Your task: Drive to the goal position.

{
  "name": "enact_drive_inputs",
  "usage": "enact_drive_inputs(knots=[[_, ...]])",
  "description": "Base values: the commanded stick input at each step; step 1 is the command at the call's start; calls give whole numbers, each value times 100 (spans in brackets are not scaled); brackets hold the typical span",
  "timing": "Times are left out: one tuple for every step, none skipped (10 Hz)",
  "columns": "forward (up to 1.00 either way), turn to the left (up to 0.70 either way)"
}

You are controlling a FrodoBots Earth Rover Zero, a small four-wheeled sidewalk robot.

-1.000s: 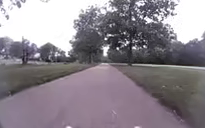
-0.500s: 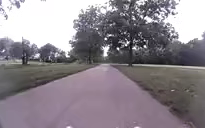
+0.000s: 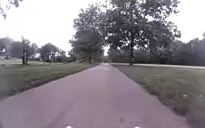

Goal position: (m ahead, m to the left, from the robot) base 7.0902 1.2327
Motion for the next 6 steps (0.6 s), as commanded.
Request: enact_drive_inputs(knots=[[70, -1], [70, -2], [70, -6], [70, -9], [70, -8], [70, -4]])
